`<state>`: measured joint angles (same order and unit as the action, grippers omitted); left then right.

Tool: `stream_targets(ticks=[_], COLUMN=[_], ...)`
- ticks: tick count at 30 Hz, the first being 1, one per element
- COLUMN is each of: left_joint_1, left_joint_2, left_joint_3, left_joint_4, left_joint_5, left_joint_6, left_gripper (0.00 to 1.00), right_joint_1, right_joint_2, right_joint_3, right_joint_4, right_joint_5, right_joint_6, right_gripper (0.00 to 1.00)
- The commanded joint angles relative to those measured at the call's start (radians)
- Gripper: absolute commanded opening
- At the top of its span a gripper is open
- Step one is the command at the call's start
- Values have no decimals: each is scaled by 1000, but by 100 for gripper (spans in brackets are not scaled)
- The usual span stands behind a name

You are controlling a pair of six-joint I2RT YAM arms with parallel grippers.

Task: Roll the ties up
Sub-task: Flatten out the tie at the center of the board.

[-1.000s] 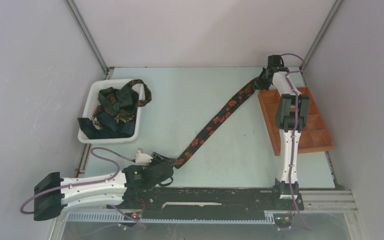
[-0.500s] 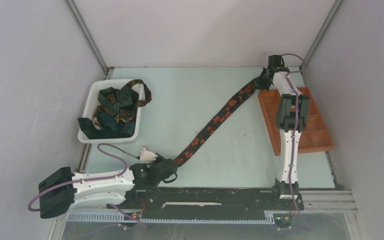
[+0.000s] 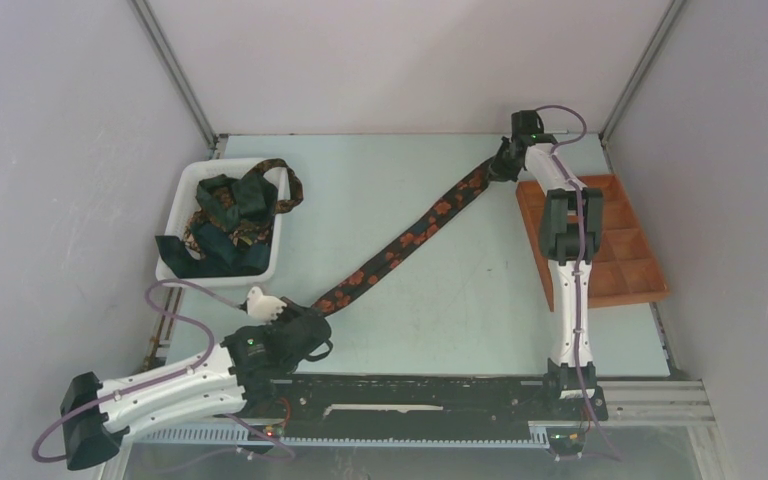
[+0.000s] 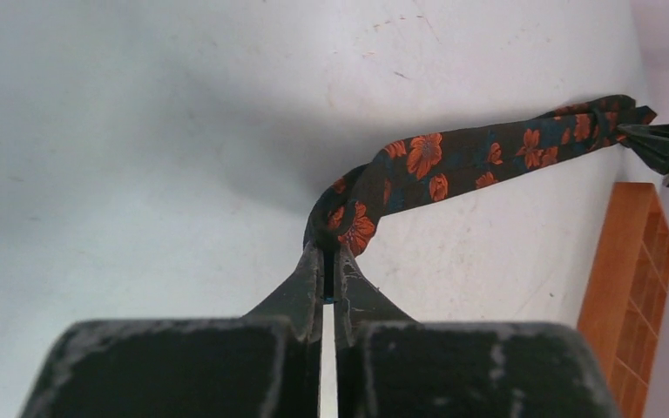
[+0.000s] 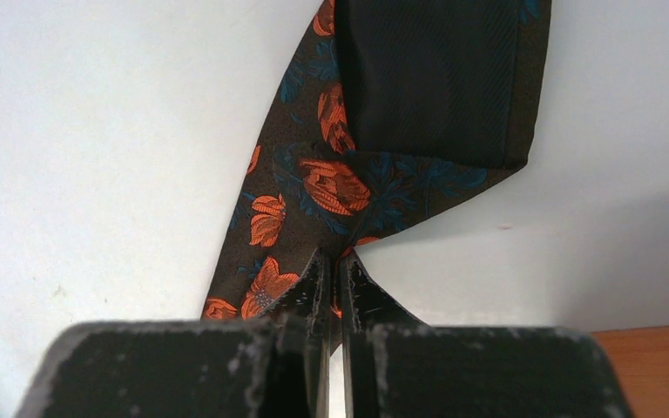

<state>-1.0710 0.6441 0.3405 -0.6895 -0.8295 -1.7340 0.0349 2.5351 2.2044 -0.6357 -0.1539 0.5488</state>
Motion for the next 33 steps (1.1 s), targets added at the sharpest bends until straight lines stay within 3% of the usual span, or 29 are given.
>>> stream_targets(ticks=[1,4,5,8,10,12,17,22,28,33], left_joint_1=[6,5,4,0,-1,-1,1,51,339,499], left_joint_2=[-36,-61,-67,-76,-76,-69,-9,71,222,469], left_joint_3=[-28,-59,-65,-57,-24,27,199,357,381,457], left_joint_4=[-88,-24,-6,21,-1,-51,-169,-202,60,215], left_joint_5=[-61,-2,19,70,92,103,84,75,398,630], left_joint_6=[26,92,109,175,211,241,383,541,858,1031], left_gripper=[1,11,16,43,53,57,70,74,57,49], right_joint_1=[18,9,5,3,8,16,49,106,195,295], right_joint_2=[-46,-58,-66,-115,-148,-183,-299,-492,-766,-934], right_joint_3=[-10,-25,-29,-48,-52,-52,-108,-351,-727,-994], right_joint_4=[-30,-39,-42,-43,-48,-58,-88,-38,72,117], right_joint_5=[8,11,12,31,51,68,110,136,122,123], right_joint_6=[-10,-15,-16,-23,-32,-40,-53,-69,-77,-76], right_gripper=[0,4,12,51,65,72,75,76,73,71])
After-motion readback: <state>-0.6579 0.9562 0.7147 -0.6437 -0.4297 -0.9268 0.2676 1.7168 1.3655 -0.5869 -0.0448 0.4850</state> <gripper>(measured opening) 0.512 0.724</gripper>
